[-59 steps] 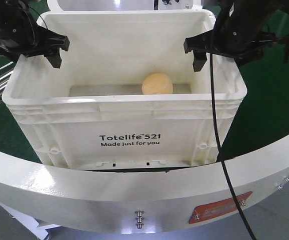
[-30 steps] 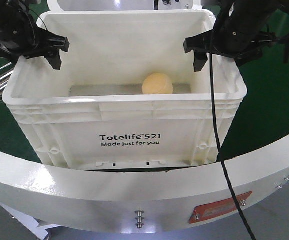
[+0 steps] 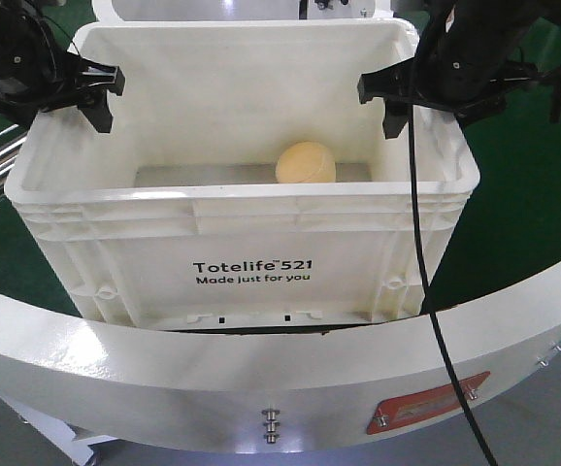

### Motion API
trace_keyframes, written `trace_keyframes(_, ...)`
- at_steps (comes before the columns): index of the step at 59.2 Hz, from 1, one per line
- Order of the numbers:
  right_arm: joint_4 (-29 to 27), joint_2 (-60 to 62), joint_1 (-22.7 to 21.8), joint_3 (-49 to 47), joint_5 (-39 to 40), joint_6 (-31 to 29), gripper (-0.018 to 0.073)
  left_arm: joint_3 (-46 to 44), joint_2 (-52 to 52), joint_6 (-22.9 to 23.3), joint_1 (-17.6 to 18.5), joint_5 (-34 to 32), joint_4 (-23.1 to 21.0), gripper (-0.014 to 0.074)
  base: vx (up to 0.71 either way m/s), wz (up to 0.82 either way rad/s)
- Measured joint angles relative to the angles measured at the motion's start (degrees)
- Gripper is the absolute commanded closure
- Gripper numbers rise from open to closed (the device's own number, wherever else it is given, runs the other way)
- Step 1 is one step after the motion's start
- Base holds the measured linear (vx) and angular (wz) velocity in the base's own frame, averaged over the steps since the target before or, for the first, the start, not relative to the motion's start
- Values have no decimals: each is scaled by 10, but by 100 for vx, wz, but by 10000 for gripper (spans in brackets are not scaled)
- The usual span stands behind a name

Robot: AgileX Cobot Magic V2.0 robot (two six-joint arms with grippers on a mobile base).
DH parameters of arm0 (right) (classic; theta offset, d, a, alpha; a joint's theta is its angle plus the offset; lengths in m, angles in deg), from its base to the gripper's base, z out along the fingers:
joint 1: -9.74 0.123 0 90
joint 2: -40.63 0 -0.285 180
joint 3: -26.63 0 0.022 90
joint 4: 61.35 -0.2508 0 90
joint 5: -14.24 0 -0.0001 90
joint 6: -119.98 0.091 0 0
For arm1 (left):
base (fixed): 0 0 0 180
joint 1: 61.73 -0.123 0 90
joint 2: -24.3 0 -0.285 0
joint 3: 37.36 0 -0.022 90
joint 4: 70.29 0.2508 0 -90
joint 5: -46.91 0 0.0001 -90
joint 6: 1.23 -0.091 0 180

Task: Place moving items into box and shelve
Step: 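Lower both grippers onto the tote's side walls and close them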

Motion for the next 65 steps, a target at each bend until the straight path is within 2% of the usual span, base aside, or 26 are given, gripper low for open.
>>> trace_keyframes(12, 12, 0, 0, 0, 0, 5, 179, 0, 0, -5, 0, 0, 0, 2, 0, 0)
trace_keyframes(21, 13, 0, 0, 0, 0, 5, 256, 0, 0, -13, 0, 0, 0, 28, 0, 0)
trace_keyframes(31, 7, 0, 0, 0, 1, 7, 355, 0, 0, -15, 0, 0, 0, 128, 0, 0)
trace_keyframes(41, 4, 0, 0, 0, 1, 8, 412, 0, 0, -11, 0, 0, -1, 256, 0, 0)
trace_keyframes(53, 4, 0, 0, 0, 2, 8, 433, 0, 0, -3, 0, 0, -11, 385, 0, 0)
trace_keyframes(65, 4, 0, 0, 0, 3, 9, 433, 0, 0, -2, 0, 0, -12, 450, 0, 0)
